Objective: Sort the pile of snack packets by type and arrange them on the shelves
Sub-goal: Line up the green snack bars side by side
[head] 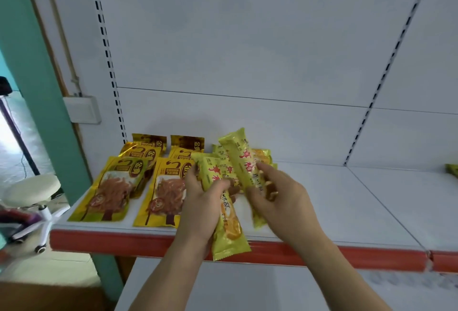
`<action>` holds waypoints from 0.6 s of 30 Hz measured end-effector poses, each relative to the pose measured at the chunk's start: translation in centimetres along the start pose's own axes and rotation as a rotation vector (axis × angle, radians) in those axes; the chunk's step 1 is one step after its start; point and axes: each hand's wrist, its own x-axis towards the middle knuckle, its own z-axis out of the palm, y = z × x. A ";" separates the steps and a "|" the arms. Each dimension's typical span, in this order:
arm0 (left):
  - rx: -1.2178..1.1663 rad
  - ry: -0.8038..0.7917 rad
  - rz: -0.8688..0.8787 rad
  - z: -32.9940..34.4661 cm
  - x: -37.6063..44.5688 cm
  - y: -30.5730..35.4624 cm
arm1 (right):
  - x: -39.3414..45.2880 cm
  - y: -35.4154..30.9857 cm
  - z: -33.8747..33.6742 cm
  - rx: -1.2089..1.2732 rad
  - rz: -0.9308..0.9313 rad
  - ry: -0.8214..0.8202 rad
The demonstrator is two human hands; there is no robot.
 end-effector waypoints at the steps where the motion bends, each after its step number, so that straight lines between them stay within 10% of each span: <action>1: -0.042 0.037 -0.008 -0.5 0.3 0.1 | 0.4 0.8 -0.5 -0.128 -0.081 0.026; 8: -0.191 0.153 0.025 -2.7 0.5 1.5 | 1.8 5.3 0.8 -0.651 -0.534 -0.177; 18: -0.208 0.141 0.011 -1.7 0.6 0.7 | 2.4 6.1 3.0 -0.661 -0.458 -0.178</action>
